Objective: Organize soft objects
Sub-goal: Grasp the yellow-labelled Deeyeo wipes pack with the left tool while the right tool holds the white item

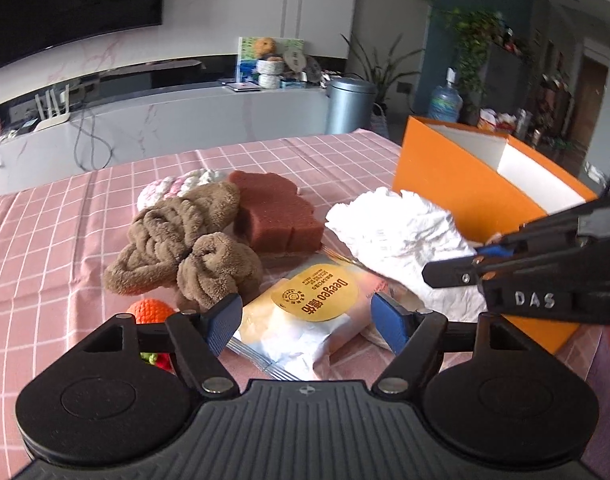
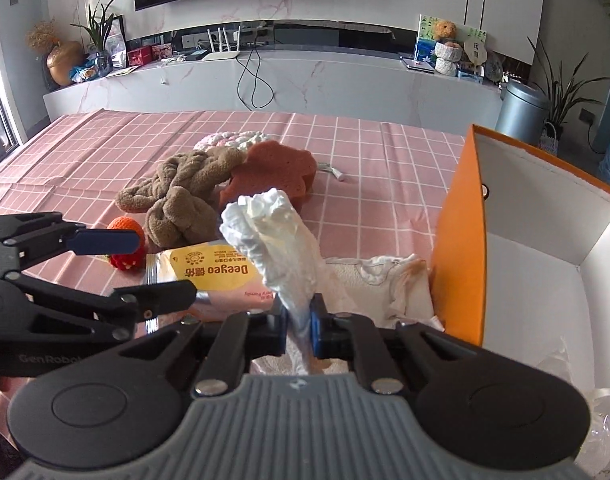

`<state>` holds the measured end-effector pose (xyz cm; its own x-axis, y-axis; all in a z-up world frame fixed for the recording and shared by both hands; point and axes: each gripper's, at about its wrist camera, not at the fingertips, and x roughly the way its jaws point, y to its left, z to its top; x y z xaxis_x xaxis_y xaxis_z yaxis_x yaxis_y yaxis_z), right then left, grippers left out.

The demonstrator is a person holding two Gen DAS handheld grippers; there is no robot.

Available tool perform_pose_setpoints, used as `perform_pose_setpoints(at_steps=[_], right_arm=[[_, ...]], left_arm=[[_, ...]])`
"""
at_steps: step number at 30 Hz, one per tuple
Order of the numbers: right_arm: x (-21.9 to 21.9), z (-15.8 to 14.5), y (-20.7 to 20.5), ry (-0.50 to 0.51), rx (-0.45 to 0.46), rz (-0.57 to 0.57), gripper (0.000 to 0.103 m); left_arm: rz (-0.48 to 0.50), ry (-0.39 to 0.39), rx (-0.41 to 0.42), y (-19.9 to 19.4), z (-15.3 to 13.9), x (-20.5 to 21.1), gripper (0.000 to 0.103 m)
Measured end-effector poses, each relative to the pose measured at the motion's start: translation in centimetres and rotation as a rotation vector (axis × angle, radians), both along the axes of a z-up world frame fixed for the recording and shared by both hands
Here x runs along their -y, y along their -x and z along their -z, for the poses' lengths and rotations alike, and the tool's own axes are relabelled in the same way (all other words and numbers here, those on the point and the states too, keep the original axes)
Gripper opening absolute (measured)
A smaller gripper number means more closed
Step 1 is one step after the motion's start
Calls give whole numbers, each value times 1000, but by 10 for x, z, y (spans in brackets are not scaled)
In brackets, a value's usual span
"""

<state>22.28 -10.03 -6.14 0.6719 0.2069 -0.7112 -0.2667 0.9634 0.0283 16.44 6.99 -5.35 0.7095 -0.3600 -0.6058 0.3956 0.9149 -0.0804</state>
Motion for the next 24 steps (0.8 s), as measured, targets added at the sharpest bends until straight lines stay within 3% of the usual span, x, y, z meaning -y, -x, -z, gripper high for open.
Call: perform_pose_setpoints(at_steps=[9,12,16,24], right_arm=[[-1,5,-9,-51,-32,14,9],[-1,6,-10,-54,-35,8,9],[-3,7,-11,-55,-40,5,9],[-6,11,-12,-51,-42,-5,9]], left_arm=[[150,-108,-31,-27,15,13,89],[183,-160,-29,-35,25,18,94],[214,-148,-60,-46,30,19,96],[158,-105,-75,-39,34,23,73]])
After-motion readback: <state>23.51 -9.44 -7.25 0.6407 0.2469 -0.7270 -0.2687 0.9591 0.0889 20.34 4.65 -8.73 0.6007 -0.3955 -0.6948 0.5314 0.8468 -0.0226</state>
